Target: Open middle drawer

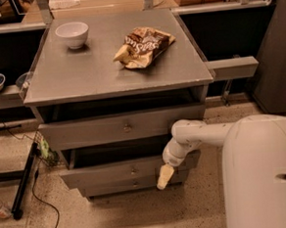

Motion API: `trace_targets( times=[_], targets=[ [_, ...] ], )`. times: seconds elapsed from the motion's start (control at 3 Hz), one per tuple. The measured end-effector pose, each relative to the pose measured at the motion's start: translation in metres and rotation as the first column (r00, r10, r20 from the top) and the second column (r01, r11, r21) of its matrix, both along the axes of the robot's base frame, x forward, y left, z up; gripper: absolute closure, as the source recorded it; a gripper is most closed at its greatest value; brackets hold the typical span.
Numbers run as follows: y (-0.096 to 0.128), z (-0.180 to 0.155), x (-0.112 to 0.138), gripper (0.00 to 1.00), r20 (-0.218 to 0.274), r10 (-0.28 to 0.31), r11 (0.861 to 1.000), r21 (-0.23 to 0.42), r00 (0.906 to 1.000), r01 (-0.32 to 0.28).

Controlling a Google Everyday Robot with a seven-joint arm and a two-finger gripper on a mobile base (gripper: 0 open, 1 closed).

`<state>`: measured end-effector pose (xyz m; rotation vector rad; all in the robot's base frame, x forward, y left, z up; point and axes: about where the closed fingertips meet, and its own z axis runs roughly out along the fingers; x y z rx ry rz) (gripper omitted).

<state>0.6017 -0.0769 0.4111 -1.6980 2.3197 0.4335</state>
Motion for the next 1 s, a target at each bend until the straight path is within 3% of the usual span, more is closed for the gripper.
trace_targets(
  times=[0.33, 1.0],
  targets=[
    [0.0024, -0.0012, -0.0026, 0.00, -0.010, 0.009, 1.000, 0.004, 0.9999, -0.009],
    [0.0025, -0.0013, -0.0027, 0.43, -0.010, 0.009, 1.000, 0.004, 0.9999, -0.009]
  ],
)
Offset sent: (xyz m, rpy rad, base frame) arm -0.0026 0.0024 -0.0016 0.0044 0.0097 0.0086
